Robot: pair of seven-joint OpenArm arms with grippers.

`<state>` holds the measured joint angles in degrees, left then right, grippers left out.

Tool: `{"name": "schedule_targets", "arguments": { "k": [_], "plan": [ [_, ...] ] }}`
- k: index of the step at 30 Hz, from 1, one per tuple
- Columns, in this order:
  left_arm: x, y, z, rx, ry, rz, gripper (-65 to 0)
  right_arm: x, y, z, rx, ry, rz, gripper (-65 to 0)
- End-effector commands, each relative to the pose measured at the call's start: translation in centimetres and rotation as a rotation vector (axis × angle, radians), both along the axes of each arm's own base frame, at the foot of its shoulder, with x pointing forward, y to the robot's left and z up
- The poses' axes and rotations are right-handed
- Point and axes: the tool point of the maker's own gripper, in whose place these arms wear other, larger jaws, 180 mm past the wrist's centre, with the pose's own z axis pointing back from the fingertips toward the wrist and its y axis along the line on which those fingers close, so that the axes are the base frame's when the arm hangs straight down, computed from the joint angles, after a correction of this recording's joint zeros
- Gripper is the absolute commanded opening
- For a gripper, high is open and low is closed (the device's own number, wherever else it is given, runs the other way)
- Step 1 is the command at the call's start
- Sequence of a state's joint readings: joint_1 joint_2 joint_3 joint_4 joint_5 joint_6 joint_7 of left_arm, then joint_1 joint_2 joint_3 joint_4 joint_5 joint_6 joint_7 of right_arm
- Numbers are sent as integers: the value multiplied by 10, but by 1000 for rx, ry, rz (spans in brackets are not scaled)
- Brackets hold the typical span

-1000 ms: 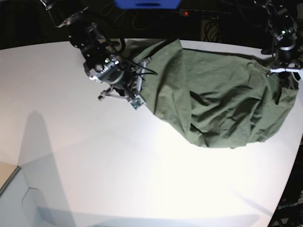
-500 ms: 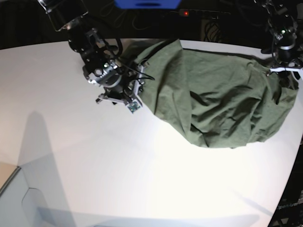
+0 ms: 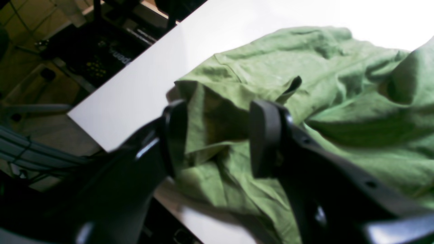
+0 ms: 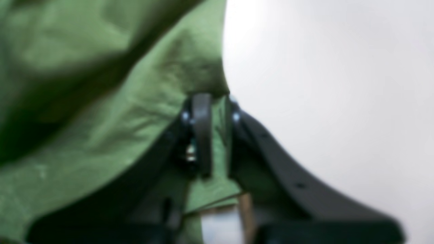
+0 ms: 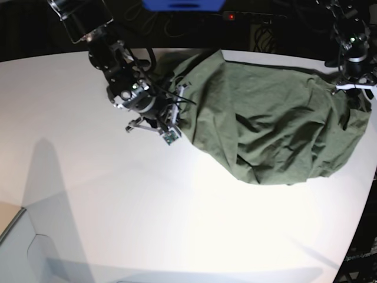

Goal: Layout the t-shirt on the table in an organized manner, then fold the t-shirt properly
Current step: 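Drag the shirt edge with the right gripper to stretch the shirt out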

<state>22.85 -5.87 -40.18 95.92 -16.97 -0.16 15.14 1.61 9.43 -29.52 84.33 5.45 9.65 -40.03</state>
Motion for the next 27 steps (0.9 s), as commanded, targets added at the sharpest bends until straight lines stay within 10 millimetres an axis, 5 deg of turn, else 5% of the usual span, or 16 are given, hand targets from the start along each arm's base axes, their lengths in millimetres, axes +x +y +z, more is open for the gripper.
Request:
{"name": "schedule_targets", "arguments": {
  "k": [1, 5, 12, 15, 21, 27],
  "plan": [
    [3, 6, 14, 36, -36, 1, -366, -25, -22, -27, -113, 126, 3, -650],
    [5, 5, 14, 35, -39, -2, -366, -10, -17, 2, -76, 40, 0, -650],
    [5, 4, 14, 35, -37, -3, -366, 38, -29, 119, 39, -285, -81, -650],
    [4, 4, 14, 35, -36, -3, -366, 54, -39, 155, 56, -384, -111, -650],
    [-1, -2, 10, 13, -40, 12, -366, 93, -81, 192, 40, -491, -231, -650],
    [3, -19, 48, 45, -129, -9, -366, 141, -99, 232, 15, -586, -262, -650]
  ]
}}
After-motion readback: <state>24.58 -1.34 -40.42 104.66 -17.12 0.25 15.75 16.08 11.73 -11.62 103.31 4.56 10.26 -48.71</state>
